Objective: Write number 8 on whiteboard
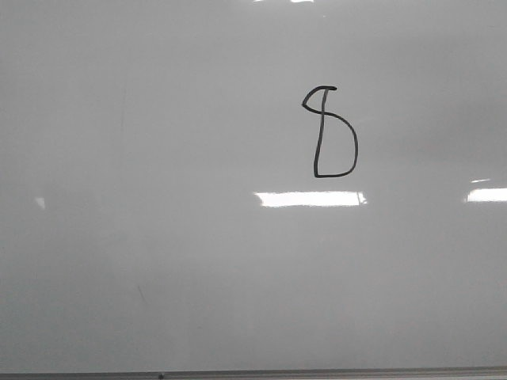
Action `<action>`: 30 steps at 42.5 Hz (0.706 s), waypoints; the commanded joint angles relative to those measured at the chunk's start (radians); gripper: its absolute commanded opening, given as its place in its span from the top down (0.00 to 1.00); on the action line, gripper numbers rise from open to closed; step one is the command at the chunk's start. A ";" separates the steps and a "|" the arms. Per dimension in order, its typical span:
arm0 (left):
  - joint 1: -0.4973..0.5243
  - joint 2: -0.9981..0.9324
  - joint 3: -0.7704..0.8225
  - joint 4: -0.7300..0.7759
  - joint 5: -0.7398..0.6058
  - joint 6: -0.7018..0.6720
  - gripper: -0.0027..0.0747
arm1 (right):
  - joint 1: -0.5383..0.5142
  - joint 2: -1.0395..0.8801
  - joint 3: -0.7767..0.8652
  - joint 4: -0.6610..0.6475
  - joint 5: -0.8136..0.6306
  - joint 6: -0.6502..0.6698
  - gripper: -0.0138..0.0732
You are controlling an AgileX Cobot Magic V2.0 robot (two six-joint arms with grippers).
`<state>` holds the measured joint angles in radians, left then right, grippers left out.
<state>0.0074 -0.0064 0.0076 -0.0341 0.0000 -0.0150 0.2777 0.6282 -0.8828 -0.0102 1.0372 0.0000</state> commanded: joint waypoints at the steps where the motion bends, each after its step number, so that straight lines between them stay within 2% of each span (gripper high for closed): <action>1: -0.007 -0.013 0.013 -0.002 -0.079 -0.003 0.99 | -0.005 -0.011 -0.017 -0.014 -0.061 0.000 0.92; 6: -0.007 -0.013 0.013 -0.002 -0.079 -0.003 0.99 | -0.064 -0.086 0.043 -0.018 -0.100 0.000 0.92; 12: -0.006 -0.013 0.013 -0.002 -0.079 -0.003 0.99 | -0.176 -0.232 0.214 -0.023 -0.359 -0.057 0.92; 18: -0.006 -0.013 0.013 -0.002 -0.079 -0.003 0.99 | -0.285 -0.397 0.440 -0.018 -0.653 -0.057 0.92; 25: -0.006 -0.013 0.013 -0.002 -0.079 -0.003 0.99 | -0.347 -0.571 0.659 -0.013 -0.843 -0.057 0.92; 30: -0.006 -0.013 0.013 -0.002 -0.079 -0.003 0.99 | -0.357 -0.660 0.772 -0.012 -0.920 -0.057 0.92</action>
<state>0.0067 -0.0064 0.0076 -0.0341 0.0000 -0.0150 -0.0680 0.0132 -0.1577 -0.0214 0.2820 -0.0435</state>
